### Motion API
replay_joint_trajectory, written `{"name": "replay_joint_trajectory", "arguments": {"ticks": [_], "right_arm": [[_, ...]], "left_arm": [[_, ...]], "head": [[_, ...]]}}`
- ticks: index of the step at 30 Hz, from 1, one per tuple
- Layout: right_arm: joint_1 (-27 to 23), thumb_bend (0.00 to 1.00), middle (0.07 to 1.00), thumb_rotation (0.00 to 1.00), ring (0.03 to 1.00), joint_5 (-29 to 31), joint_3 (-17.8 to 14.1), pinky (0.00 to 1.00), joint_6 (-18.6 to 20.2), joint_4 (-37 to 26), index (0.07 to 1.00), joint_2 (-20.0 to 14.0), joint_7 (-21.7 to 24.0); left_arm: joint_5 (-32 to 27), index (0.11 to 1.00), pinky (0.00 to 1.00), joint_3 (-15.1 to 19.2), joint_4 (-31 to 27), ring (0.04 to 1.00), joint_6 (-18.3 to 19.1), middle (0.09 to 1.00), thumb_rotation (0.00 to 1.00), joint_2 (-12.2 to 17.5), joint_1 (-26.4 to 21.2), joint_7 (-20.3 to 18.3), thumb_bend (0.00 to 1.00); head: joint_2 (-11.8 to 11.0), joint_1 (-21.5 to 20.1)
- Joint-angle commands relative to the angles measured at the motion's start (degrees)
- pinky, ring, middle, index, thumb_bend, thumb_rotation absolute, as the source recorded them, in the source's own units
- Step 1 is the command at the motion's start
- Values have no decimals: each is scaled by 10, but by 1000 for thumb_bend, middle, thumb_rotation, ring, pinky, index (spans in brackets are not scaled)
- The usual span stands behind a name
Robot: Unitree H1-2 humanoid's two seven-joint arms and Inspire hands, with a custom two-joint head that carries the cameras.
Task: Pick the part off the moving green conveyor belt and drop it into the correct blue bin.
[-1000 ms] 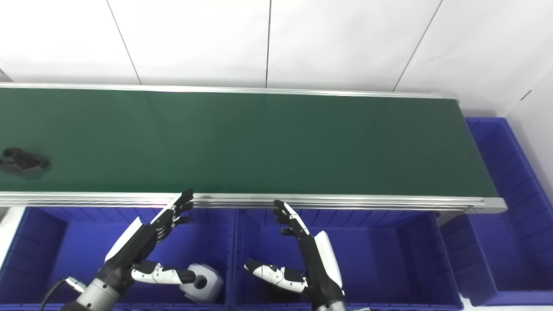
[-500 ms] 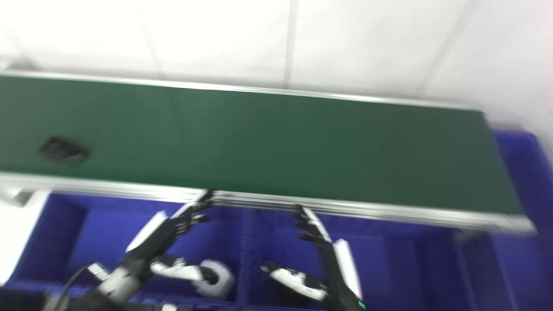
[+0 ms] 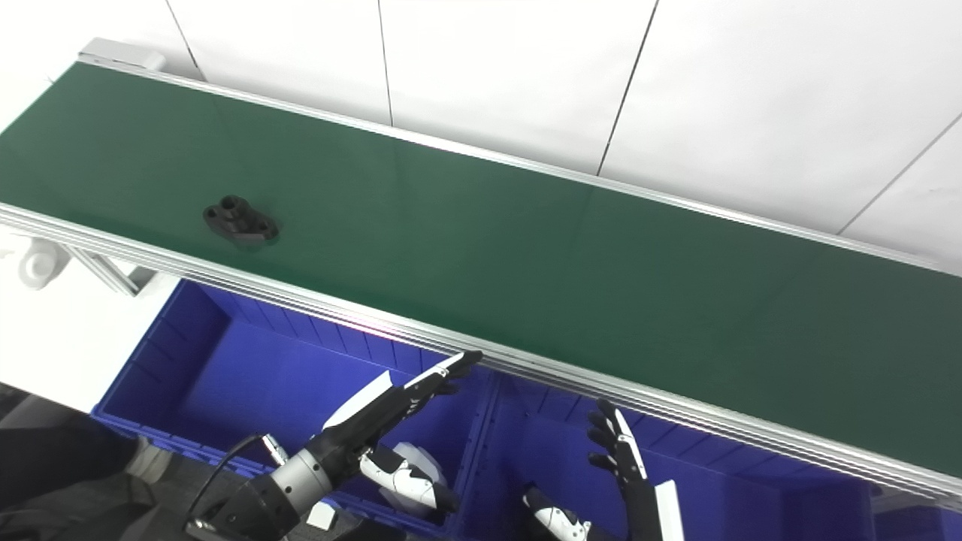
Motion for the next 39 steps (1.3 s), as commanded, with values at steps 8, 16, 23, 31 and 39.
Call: {"name": "replay_joint_trajectory", "arguments": {"ticks": [8,16,23,31,39], "right_arm": [[-4,582,875,269,859,2,3,776,-34,0,929,7,-7],[-4,592,873,231,853,5,5,764,-44,11,925,7,-10],[-6,607,867,255,856,4,4,765,-41,16,926,9,-11],[-7,618,860,240,842,10,-1,743,-49,16,914,12,-17],[-4,641,835,244,806,13,-7,704,-68,-16,877,20,-33]], "left_arm": [[9,980,921,-1,-2,986,-33,1000,368,5,-2,13,684],[13,974,936,1,12,990,-44,1000,364,7,-4,16,694],[14,973,936,1,18,993,-47,1000,366,8,-6,17,700],[6,974,947,-2,26,998,-53,1000,344,9,-11,18,700],[-1,987,953,1,27,1000,-63,1000,356,19,-11,16,685]], "head": [[-15,-16],[-35,-26],[-39,-28],[-43,-42],[-16,-130]]}}
